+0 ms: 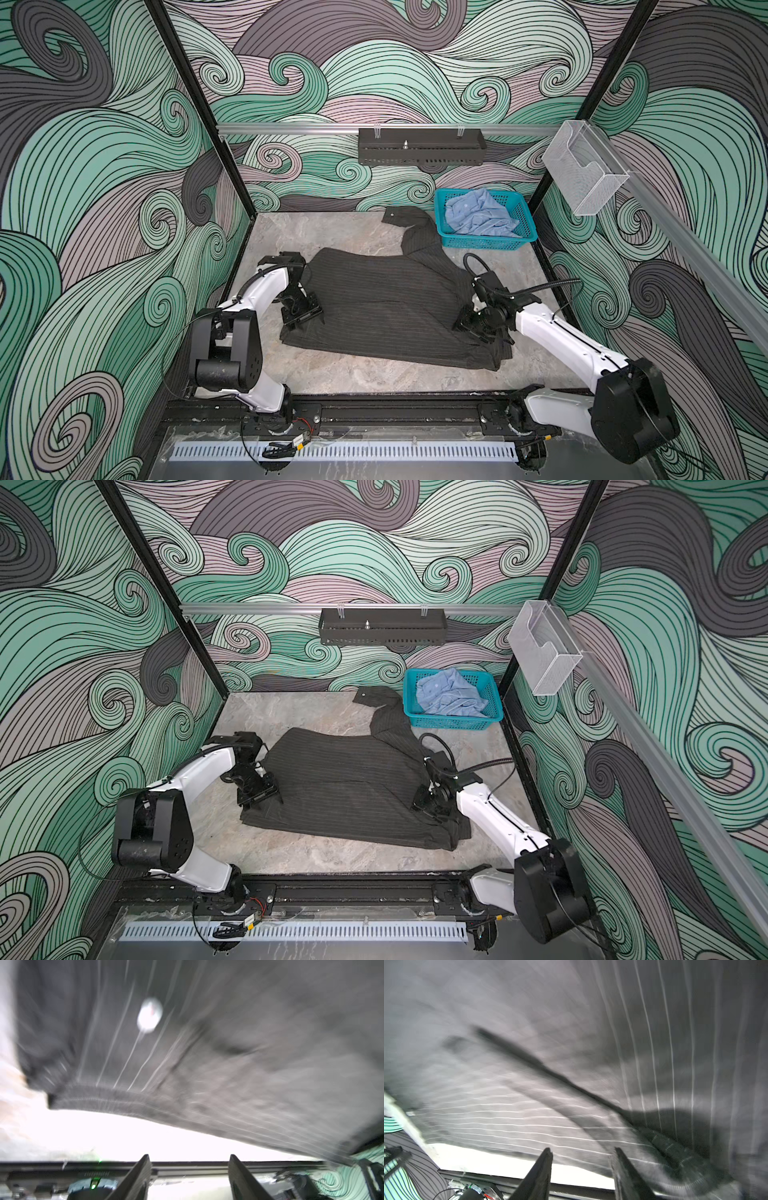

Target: Fold and stack the long sleeve shirts

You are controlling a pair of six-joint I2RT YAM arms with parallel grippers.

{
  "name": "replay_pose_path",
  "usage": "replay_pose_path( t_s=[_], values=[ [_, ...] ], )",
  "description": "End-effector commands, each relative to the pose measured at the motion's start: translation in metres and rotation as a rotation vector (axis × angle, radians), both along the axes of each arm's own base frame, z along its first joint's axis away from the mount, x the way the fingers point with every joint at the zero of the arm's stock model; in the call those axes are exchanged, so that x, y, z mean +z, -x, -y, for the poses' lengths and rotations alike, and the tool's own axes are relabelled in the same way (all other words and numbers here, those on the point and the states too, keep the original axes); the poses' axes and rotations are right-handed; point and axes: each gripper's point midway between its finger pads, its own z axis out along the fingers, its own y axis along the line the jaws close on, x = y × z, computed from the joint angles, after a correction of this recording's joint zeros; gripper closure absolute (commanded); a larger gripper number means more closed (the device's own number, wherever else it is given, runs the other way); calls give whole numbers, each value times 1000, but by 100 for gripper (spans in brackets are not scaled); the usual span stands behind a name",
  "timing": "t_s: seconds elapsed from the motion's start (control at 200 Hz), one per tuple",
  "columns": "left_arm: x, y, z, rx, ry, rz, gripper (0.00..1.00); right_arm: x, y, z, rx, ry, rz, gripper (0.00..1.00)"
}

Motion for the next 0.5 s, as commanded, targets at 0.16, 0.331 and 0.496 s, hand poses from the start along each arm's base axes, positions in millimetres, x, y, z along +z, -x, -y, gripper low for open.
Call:
replay_pose_path(
  t_s=[0.16, 0.331, 0.496],
  values=[
    [-20, -90, 17, 51, 81, 18, 39, 1, -85, 18, -30, 69, 30, 50],
    [-76, -85, 14, 105, 73, -119, 41, -25, -106, 24, -57, 60, -26, 50],
    [-100, -42, -7, 195, 33, -212, 41, -50, -98, 25, -51, 46, -102, 50]
  ],
)
